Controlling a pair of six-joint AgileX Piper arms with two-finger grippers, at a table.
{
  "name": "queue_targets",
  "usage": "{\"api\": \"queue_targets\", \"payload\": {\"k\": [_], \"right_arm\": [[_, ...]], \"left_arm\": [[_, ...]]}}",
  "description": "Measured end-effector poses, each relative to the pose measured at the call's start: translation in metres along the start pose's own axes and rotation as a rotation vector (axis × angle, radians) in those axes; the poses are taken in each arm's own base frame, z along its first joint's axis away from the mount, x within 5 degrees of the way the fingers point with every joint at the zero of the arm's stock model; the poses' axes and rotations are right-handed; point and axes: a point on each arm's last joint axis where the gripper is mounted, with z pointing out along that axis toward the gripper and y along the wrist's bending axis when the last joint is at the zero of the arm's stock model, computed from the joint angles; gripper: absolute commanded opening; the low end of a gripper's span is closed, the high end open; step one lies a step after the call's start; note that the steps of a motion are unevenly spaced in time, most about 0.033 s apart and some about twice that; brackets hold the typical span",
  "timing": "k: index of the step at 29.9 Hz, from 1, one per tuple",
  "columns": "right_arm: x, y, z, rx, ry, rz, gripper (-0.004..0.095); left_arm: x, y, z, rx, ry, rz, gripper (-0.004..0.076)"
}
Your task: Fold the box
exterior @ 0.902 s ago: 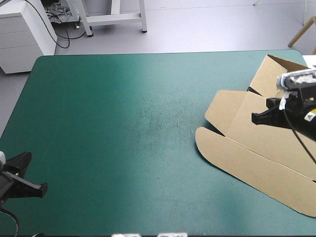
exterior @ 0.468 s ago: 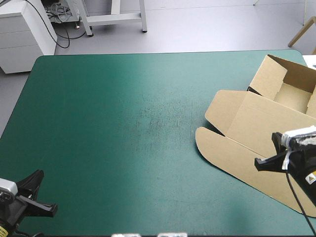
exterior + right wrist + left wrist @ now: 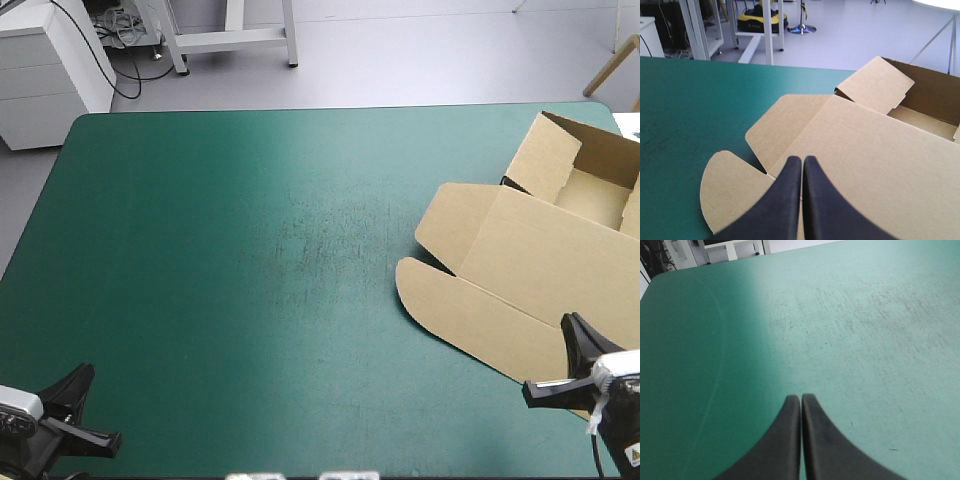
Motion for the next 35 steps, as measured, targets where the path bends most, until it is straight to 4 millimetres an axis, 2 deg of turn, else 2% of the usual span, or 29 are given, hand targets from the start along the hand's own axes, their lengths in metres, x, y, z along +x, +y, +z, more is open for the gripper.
{"api": "queue_targets", "payload": {"k": [13, 18, 35], "right_arm": [[0.017, 0.005, -0.036, 0.001, -0.049, -0.017, -0.0004], [0.024, 0.004, -0.035, 0.016, 0.008, 0.001, -0.0004], [0.025, 0.003, -0.035, 0.021, 0.015, 0.005, -0.0004]], "left_arm": [[0.003, -0.003, 0.006, 0.015, -0.029, 0.005, -0.0010], [0.002, -0.003, 0.006, 0.018, -0.038, 0.005, -0.0010], [0.002, -0.003, 0.006, 0.018, -0.038, 0.005, -0.0010]]}}
